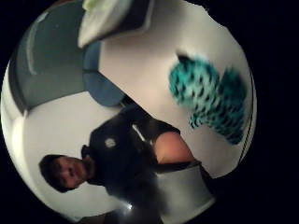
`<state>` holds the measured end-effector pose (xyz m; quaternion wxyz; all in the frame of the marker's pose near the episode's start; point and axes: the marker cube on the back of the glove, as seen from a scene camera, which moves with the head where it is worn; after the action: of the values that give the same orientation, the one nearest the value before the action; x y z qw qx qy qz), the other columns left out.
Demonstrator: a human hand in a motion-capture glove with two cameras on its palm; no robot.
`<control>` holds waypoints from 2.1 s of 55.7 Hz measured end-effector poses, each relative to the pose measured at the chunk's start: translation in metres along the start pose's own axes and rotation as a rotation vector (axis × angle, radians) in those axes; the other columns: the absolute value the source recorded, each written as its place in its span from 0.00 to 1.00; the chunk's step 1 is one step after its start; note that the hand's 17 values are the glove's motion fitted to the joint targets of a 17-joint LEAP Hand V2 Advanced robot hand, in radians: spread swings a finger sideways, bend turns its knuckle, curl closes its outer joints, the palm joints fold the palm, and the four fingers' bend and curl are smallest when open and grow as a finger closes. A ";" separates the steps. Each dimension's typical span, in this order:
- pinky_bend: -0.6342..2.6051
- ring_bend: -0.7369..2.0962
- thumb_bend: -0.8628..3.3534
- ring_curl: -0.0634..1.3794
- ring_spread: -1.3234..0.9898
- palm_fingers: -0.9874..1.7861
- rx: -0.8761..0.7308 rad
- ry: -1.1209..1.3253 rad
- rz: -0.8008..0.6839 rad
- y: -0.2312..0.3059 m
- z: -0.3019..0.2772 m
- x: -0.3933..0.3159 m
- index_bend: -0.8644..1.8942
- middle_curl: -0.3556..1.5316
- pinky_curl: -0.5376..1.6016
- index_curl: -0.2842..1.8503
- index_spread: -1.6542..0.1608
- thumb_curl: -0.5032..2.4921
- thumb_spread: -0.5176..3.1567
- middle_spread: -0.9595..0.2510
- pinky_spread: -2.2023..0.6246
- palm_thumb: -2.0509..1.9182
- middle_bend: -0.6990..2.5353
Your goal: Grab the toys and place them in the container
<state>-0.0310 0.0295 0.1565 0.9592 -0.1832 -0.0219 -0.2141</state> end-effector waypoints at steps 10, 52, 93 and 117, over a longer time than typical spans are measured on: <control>0.48 0.58 0.23 0.38 0.47 0.60 0.279 0.128 -0.052 -0.011 0.038 0.002 0.26 0.45 0.47 0.19 0.78 0.31 0.48 0.70 0.72 0.57 0.34; 0.58 0.76 0.24 0.55 0.43 0.64 0.602 -0.064 -0.131 -0.204 -0.174 -0.113 0.43 0.67 0.57 0.23 0.83 0.44 0.34 0.61 0.64 0.67 0.54; 0.37 0.39 0.20 0.27 0.51 0.41 0.782 -0.189 -0.087 0.021 -0.116 0.028 0.44 0.48 0.41 0.32 0.80 0.30 0.50 0.76 0.78 0.55 0.31; 0.35 0.39 0.20 0.27 0.50 0.43 0.885 -0.113 0.155 0.039 -0.025 0.133 0.43 0.48 0.40 0.35 0.80 0.28 0.53 0.74 0.78 0.56 0.32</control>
<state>0.1050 0.0001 0.1358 0.9558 0.2320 -0.1499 -0.1012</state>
